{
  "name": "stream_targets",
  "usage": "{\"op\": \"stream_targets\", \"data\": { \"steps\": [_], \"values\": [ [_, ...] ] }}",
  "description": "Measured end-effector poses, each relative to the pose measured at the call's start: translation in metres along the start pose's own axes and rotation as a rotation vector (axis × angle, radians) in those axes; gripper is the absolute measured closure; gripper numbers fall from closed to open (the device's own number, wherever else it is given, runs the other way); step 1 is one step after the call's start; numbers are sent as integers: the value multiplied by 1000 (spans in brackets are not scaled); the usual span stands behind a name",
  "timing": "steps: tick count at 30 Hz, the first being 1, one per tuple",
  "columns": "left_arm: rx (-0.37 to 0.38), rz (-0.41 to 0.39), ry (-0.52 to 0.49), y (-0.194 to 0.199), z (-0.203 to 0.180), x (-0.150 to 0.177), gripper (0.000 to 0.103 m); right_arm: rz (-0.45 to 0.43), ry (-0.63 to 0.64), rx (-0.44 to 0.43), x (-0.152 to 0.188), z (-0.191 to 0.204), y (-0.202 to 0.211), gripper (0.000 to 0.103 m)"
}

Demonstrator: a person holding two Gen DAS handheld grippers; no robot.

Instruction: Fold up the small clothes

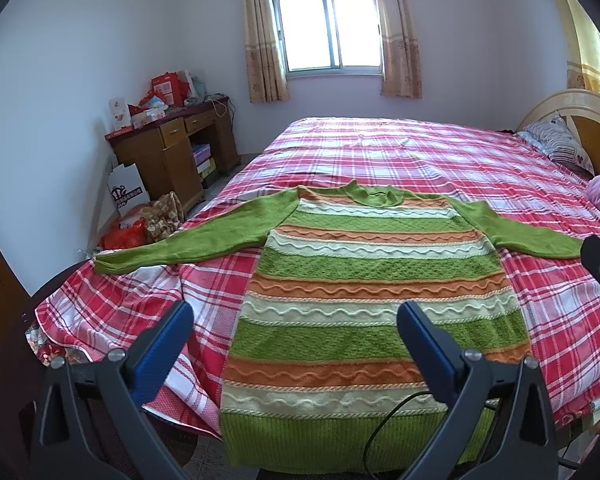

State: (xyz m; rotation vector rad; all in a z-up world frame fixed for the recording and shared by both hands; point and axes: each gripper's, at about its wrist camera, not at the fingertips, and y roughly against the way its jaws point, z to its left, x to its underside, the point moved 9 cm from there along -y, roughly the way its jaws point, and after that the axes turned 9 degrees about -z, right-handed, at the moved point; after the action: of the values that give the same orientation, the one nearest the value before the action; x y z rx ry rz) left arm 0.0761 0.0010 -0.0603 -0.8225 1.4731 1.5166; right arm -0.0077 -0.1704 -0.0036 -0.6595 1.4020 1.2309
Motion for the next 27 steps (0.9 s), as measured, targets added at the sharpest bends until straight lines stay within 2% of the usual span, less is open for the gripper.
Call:
{"op": "stream_targets", "data": {
  "steps": [27],
  "values": [
    [3,8,6,-1,1,3,0,13,6,2,4,0,-4,1]
  ]
}}
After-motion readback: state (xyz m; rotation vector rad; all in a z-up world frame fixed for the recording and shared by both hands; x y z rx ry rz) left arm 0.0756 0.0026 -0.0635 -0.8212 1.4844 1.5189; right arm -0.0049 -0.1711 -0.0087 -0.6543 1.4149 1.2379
